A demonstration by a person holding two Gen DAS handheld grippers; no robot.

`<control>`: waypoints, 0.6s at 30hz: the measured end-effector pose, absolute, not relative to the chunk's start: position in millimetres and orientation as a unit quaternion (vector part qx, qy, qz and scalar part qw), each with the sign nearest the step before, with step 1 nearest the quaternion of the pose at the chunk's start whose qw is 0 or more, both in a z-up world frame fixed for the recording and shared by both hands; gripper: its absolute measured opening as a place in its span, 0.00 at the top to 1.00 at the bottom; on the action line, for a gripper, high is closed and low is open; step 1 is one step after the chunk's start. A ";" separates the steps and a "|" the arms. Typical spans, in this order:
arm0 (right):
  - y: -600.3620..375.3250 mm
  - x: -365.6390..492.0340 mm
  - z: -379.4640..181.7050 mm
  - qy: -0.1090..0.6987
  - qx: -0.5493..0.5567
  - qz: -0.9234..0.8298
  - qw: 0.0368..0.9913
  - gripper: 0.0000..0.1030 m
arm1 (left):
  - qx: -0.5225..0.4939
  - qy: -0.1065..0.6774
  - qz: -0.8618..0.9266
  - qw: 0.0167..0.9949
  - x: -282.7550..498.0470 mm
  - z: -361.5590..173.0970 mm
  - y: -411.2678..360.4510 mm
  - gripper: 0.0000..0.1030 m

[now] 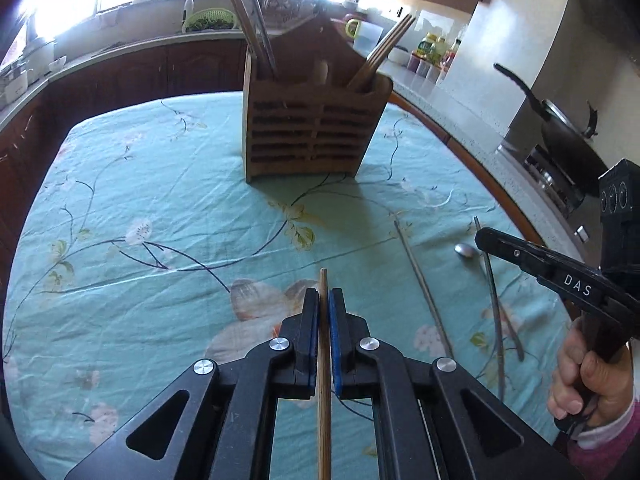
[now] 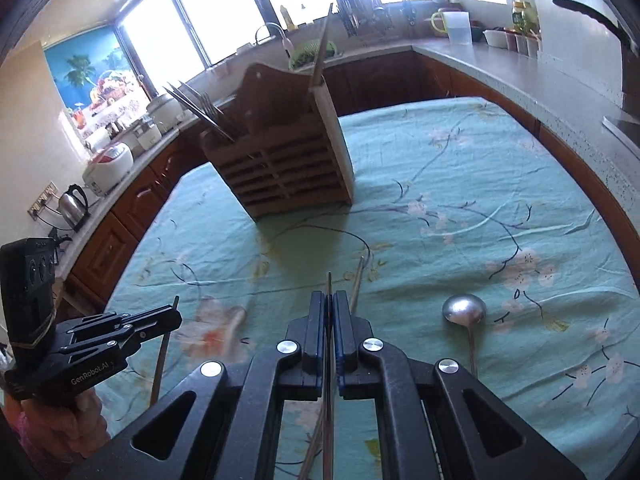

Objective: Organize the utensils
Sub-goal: 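Carry both held chopsticks to the wooden caddy and lower them in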

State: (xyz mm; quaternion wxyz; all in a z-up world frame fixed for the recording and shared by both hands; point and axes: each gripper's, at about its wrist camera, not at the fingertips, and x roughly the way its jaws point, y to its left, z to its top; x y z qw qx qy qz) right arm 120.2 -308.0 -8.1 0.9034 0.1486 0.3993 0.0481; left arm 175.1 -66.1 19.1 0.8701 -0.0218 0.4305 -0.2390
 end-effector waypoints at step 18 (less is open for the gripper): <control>-305.1 77.1 97.4 0.281 0.138 0.072 0.947 0.96 | -0.096 0.322 -0.270 0.902 100.7 105.1 21.4 0.97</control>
